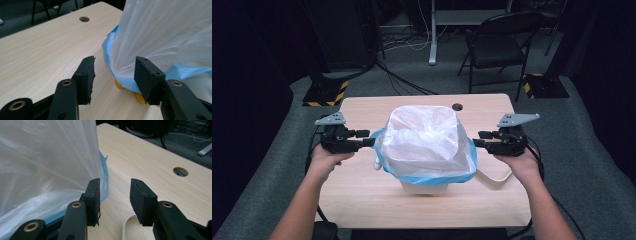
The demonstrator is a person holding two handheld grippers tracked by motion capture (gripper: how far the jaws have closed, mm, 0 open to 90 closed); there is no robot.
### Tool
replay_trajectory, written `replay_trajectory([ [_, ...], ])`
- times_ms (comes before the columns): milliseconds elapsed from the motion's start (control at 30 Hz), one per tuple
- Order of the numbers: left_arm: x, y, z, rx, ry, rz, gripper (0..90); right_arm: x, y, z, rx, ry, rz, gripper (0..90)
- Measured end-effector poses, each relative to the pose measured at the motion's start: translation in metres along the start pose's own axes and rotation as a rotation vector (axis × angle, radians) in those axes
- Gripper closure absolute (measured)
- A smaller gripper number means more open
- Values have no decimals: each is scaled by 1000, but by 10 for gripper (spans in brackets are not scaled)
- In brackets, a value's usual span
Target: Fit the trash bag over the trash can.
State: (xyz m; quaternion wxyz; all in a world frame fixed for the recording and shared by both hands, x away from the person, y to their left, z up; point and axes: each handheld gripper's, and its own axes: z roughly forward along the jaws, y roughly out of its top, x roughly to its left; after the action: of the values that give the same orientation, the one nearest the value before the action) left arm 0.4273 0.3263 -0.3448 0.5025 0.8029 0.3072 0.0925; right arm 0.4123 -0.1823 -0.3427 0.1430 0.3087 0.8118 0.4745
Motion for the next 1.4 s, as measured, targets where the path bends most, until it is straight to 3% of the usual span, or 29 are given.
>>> replay_trajectory([
  [100, -6, 0, -8, -26, -13, 9, 489, 6, -1, -10, -40, -29, -3, 561],
  [267, -18, 1, -19, -69, -24, 30, 484, 23, 1, -23, -59, -22, -46, 561],
  [500, -42, 3, -22, -58, -86, 101, 456, 51, 6, -33, -61, 22, -123, 557],
  [600, -51, 5, -24, -54, -102, 131, 446, 56, 6, -35, -60, 23, -138, 553],
  [733, -61, 5, -25, -62, -135, 163, 415, 65, 4, -39, -70, 48, -148, 537],
  [967, -83, 3, -20, -31, -186, 197, 378, 74, 1, -42, -69, 93, -151, 522],
  [1167, -105, 3, -12, -21, -249, 272, 379, 77, 1, -45, -81, 133, -155, 516],
  [1333, -111, 1, -7, 1, -227, 308, 345, 80, 0, -48, -88, 183, -161, 460],
  [1400, -112, 1, -6, -17, -217, 321, 334, 82, -1, -47, -73, 195, -167, 441],
])
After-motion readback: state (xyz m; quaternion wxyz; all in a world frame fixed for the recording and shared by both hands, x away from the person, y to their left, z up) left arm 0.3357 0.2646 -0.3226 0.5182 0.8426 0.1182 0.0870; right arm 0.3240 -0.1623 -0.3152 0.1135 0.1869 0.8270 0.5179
